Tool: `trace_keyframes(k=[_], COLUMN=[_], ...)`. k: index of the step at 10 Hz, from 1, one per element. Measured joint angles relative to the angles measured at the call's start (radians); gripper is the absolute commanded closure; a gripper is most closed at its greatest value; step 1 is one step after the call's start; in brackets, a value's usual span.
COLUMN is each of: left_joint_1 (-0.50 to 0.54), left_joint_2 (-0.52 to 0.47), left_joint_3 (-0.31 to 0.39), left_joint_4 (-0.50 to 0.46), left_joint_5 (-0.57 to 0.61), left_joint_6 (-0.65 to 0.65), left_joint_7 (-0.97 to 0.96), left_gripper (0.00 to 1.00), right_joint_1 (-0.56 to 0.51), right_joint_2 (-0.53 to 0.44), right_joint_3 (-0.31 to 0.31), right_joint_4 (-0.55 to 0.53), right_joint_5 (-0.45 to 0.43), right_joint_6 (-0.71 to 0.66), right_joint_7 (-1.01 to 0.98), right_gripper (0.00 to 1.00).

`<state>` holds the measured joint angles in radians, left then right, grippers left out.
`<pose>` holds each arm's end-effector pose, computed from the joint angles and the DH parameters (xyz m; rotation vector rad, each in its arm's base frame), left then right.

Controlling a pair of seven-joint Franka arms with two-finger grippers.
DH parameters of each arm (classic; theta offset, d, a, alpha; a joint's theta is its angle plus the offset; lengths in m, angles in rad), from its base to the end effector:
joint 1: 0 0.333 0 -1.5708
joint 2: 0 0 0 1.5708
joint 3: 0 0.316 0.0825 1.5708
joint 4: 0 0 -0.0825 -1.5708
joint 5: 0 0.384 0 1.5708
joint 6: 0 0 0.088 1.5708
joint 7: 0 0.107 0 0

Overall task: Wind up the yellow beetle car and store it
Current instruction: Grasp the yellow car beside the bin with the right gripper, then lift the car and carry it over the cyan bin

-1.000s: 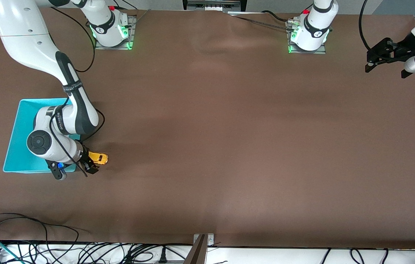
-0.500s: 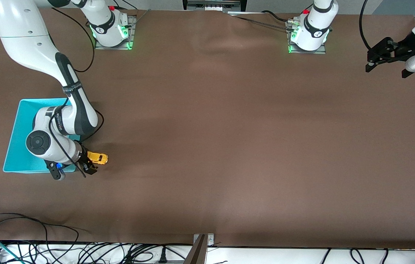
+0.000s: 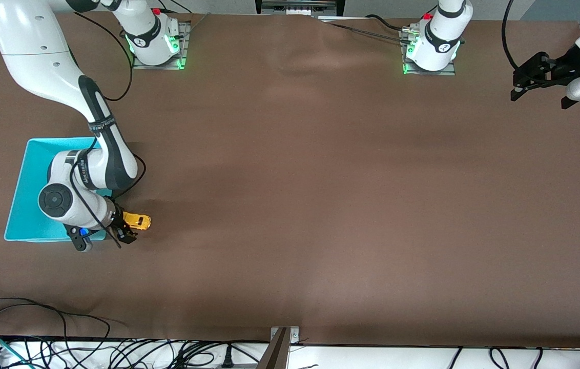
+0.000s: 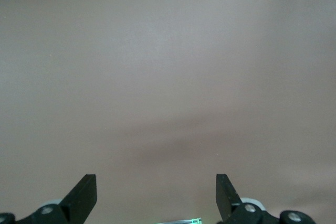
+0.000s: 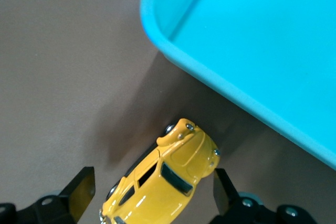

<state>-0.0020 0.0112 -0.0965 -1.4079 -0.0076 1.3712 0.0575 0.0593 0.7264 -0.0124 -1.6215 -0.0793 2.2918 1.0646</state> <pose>0.5333 -0.0533 0.6766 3.1234 -0.2462 -0.0752 0.6844 0.0313 0.1923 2.7097 -1.4120 -0.0194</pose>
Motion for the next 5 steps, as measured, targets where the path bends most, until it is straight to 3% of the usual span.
trace_keyframes(k=[5], left_joint_1=[0.0], left_joint_2=[0.0], left_joint_3=[0.002], left_joint_4=[0.0], left_joint_5=[0.0], left_joint_6=[0.0], left_joint_7=[0.0], left_gripper=[0.0], right_joint_1=[0.001], right_joint_2=[0.014], right_joint_3=[0.0], right_joint_4=[0.0], right_joint_5=[0.0], right_joint_6=[0.003], right_joint_7=[-0.001], right_gripper=[0.0])
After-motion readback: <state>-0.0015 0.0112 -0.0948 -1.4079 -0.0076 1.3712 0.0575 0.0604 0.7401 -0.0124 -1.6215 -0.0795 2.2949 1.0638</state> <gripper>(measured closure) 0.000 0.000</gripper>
